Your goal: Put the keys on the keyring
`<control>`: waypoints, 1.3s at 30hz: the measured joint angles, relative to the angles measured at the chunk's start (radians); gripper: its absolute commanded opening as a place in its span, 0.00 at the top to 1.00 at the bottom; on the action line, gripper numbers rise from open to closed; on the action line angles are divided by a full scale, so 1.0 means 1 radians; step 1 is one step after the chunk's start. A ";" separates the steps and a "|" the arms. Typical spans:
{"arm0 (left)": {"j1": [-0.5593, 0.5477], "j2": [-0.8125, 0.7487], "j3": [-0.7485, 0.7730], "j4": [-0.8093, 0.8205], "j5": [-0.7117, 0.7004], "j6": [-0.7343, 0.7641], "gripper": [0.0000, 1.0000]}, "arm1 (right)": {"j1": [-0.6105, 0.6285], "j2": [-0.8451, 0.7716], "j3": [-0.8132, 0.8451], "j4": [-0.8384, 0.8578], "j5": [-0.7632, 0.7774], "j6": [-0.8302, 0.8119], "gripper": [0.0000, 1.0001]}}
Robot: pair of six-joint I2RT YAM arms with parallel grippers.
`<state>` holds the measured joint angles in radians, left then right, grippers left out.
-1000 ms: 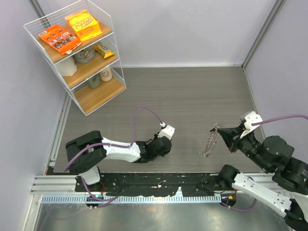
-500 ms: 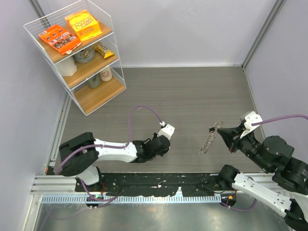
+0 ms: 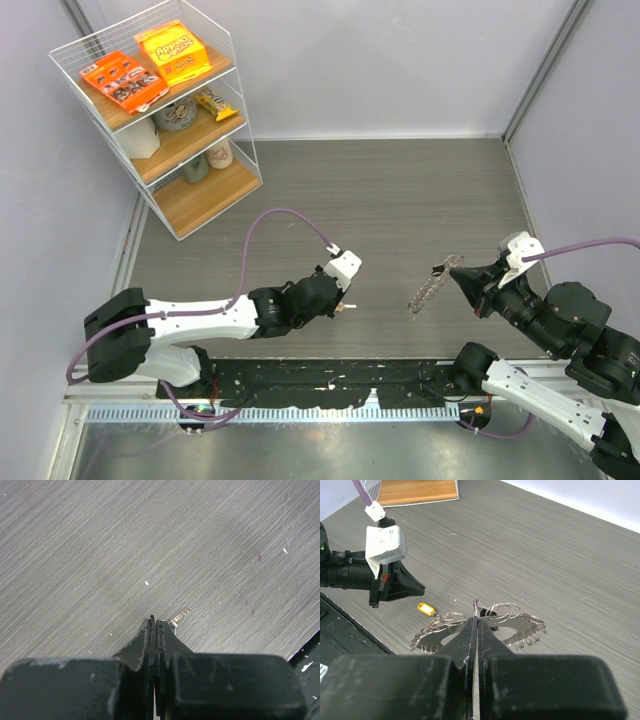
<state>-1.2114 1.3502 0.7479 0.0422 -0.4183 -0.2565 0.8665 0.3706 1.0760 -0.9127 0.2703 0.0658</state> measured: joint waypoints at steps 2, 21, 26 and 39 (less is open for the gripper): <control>0.000 0.003 -0.001 -0.009 0.008 0.003 0.79 | 0.000 0.000 0.000 0.000 -0.002 0.001 0.94; -0.006 0.187 -0.005 -0.024 0.105 -0.191 0.54 | 0.000 0.000 -0.007 0.000 -0.002 0.001 0.93; -0.006 0.220 0.002 -0.034 0.098 -0.215 0.54 | 0.000 0.000 -0.007 0.000 -0.002 0.001 0.93; -0.007 0.264 0.023 -0.035 0.055 -0.208 0.55 | 0.000 0.000 -0.007 0.000 -0.001 0.001 0.94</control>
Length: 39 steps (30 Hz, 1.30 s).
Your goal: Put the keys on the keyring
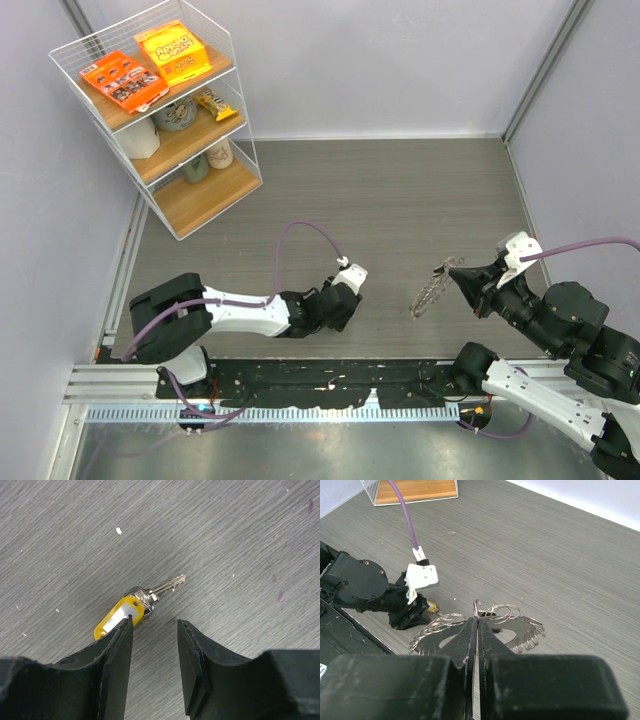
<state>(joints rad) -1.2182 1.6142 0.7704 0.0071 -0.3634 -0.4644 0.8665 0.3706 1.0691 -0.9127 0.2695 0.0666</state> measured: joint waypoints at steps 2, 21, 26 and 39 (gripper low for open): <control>0.000 0.008 0.010 0.000 -0.005 0.002 0.55 | 0.000 0.000 0.000 0.000 0.001 0.000 0.93; 0.000 0.030 0.030 -0.001 -0.028 0.027 0.64 | 0.000 0.000 0.000 0.000 0.002 -0.001 0.95; 0.000 0.051 0.047 0.001 -0.039 0.034 0.73 | 0.000 -0.004 0.000 -0.001 0.002 -0.001 0.94; 0.000 0.077 0.066 0.012 -0.089 0.062 1.00 | 0.000 -0.017 0.000 -0.002 0.002 -0.002 0.95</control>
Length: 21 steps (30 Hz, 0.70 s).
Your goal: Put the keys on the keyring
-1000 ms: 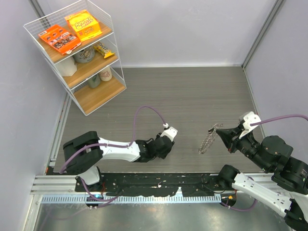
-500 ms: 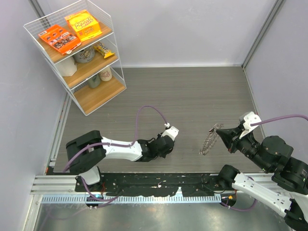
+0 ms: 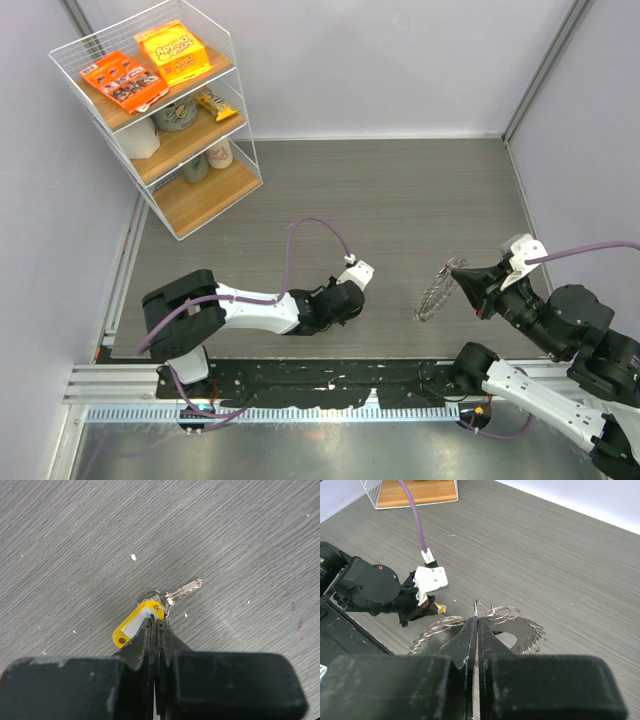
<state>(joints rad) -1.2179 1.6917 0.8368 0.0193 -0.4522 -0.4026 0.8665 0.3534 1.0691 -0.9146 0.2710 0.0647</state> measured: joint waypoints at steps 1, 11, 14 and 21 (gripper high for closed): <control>0.000 0.000 -0.001 0.003 -0.002 0.002 1.00 | 0.000 0.000 0.000 0.000 0.000 0.000 0.94; 0.000 -0.109 -0.054 0.021 -0.022 0.040 0.80 | 0.000 0.000 -0.002 0.001 -0.002 -0.002 0.95; -0.007 -0.145 -0.054 0.023 -0.029 0.053 0.68 | 0.000 0.000 -0.007 0.001 -0.003 -0.002 0.95; -0.018 -0.119 -0.034 0.015 -0.032 0.070 0.55 | 0.000 -0.003 -0.009 0.001 -0.004 -0.002 0.94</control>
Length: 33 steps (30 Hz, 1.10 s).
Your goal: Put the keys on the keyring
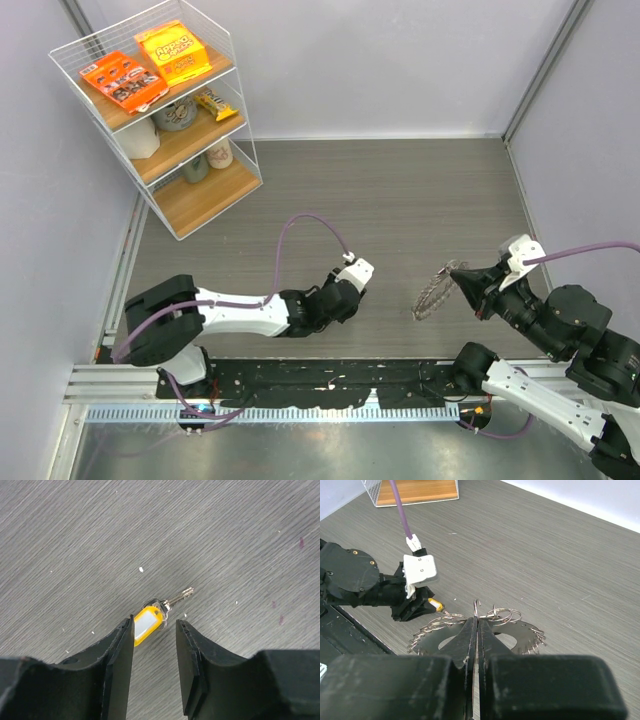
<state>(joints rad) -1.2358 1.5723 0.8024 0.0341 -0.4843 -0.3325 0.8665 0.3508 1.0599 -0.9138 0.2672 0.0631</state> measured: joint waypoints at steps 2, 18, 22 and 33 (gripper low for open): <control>0.000 0.025 0.016 -0.001 -0.004 0.000 0.54 | 0.000 -0.004 0.000 0.000 0.000 0.000 0.94; 0.000 0.132 0.119 -0.071 -0.043 -0.011 0.56 | 0.000 -0.013 -0.011 0.000 0.000 -0.001 0.95; 0.000 0.145 0.120 -0.094 -0.047 -0.031 0.56 | 0.000 -0.013 -0.013 0.000 0.000 -0.002 0.95; -0.001 0.174 0.123 -0.117 -0.045 -0.065 0.58 | 0.000 -0.013 -0.015 0.000 0.000 -0.006 0.94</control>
<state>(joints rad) -1.2369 1.7462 0.9253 -0.0834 -0.5297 -0.3973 0.8665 0.3378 1.0447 -0.9142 0.2672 0.0574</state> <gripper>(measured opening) 0.434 0.064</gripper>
